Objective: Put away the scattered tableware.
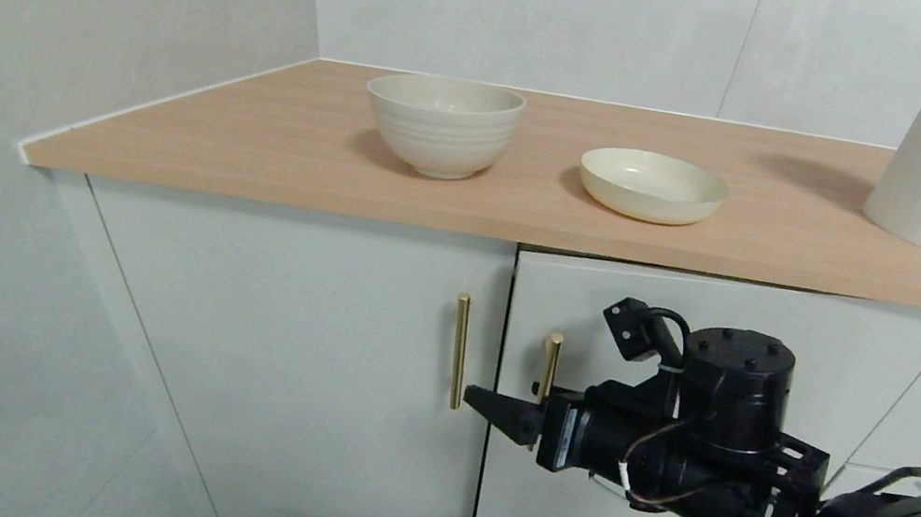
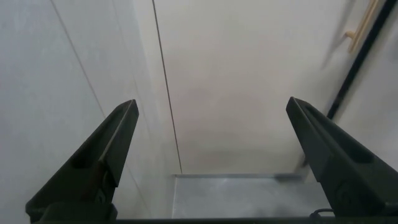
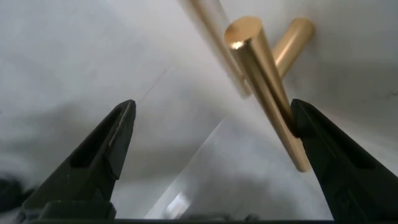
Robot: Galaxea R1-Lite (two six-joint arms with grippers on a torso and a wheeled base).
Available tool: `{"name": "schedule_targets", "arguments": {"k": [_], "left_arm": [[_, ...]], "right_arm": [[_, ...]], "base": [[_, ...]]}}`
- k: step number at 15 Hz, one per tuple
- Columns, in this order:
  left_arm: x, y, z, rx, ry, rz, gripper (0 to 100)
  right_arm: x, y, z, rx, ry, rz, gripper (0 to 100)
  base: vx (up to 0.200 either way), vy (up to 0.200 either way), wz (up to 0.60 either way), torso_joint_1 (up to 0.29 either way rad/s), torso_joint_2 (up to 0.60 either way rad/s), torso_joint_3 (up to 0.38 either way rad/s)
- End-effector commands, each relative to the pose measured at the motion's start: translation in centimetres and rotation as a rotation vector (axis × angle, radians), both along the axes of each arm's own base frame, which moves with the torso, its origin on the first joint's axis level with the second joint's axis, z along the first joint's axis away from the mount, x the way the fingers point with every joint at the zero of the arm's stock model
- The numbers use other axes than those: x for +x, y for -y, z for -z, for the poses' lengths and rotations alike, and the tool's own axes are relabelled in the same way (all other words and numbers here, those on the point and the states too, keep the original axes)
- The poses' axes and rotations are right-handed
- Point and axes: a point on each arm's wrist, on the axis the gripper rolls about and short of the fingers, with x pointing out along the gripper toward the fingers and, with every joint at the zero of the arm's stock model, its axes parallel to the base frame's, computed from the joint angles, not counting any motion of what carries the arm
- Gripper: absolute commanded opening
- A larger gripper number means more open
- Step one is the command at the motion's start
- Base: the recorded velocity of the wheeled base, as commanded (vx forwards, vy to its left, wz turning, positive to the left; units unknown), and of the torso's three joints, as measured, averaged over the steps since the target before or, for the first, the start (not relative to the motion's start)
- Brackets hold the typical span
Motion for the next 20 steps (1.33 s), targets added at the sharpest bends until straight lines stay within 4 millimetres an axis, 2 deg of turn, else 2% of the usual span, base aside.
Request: {"name": "schedule_targets", "arguments": {"k": [1,3,5,6,7,9,10,13,14,17,20], "left_arm": [[0.0,0.0,0.0,0.013,-0.001,0.002,100],[0.0,0.0,-0.1,0.057,0.001,0.002,100],[-0.2,0.1,-2.1,0.061,-0.002,0.055,100],[-0.2,0.1,-2.1,0.061,-0.002,0.055,100],[0.7,0.4,-5.4,0.053,-0.111,0.172,100],[3.9,0.6,-8.4,0.044,-0.249,0.271,100],[6.5,0.6,-10.3,0.032,-0.325,0.282,100],[11.9,1.4,-13.5,0.033,-0.408,0.372,100],[13.1,1.9,-14.0,0.039,-0.428,0.407,0],[15.8,4.1,-14.9,0.027,-0.473,0.515,0],[17.8,7.1,-15.4,-0.023,-0.477,0.634,0]], "right_arm": [[-2.3,1.7,-1.1,0.022,-0.009,-0.069,100],[-3.1,2.4,-0.9,0.014,-0.025,-0.088,100],[-3.6,2.8,-0.9,0.016,-0.029,-0.117,100],[-3.6,2.8,-0.9,0.016,-0.029,-0.117,100],[-4.2,2.7,-1.0,0.019,-0.033,-0.153,100],[-4.6,2.6,-0.9,0.015,-0.036,-0.167,100],[-4.7,2.6,-0.8,0.013,-0.038,-0.169,100],[-4.7,2.6,-0.8,0.011,-0.038,-0.169,100],[-4.7,2.6,-0.8,0.011,-0.038,-0.169,100],[-4.8,2.6,-0.7,0.008,-0.042,-0.173,100],[-5.1,2.6,-0.6,0.005,-0.045,-0.179,100]], "base": [[0.000,0.000,0.00,0.000,0.00,0.000],[0.000,0.000,0.00,0.000,0.00,0.000],[0.000,0.000,0.00,0.000,0.00,0.000],[0.000,0.000,0.00,0.000,0.00,0.000],[0.000,0.000,0.00,0.000,0.00,0.000],[0.000,0.000,0.00,0.000,0.00,0.000],[0.000,0.000,0.00,0.000,0.00,0.000],[0.000,0.000,0.00,0.000,0.00,0.000],[0.000,0.000,0.00,0.000,0.00,0.000],[0.000,0.000,0.00,0.000,0.00,0.000],[0.000,0.000,0.00,0.000,0.00,0.000]]}}
